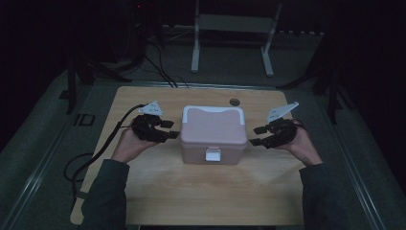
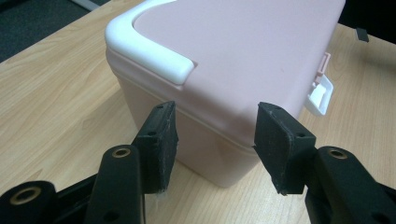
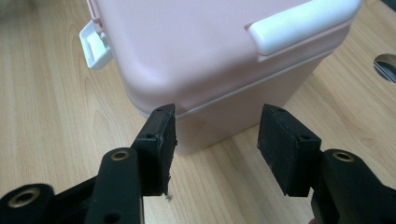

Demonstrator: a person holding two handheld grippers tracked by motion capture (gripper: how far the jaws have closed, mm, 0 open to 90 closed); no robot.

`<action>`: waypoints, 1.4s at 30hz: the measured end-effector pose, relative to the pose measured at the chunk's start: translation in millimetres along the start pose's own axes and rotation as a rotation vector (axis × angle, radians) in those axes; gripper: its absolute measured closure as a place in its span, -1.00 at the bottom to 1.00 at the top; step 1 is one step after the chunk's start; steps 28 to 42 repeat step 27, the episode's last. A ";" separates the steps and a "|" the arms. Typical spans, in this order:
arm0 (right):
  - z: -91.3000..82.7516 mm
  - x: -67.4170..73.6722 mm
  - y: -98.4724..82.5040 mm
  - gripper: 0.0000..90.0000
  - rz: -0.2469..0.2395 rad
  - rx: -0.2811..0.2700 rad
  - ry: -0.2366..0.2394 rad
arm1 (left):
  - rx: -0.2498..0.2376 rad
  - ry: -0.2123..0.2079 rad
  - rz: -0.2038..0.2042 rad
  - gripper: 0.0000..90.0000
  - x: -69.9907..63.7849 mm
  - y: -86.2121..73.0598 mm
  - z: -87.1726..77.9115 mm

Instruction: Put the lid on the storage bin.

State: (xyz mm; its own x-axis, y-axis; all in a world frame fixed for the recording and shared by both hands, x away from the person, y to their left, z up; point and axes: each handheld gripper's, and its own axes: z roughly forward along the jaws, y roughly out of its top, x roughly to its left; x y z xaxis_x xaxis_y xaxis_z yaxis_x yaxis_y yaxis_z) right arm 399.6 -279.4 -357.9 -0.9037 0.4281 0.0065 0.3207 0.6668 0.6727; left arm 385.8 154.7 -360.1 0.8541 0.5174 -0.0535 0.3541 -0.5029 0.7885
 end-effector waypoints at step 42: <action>-5.8 20.5 -33.4 -0.08 -0.011 0.123 -0.084 | 0.020 0.053 0.011 0.05 -19.5 -33.4 -9.3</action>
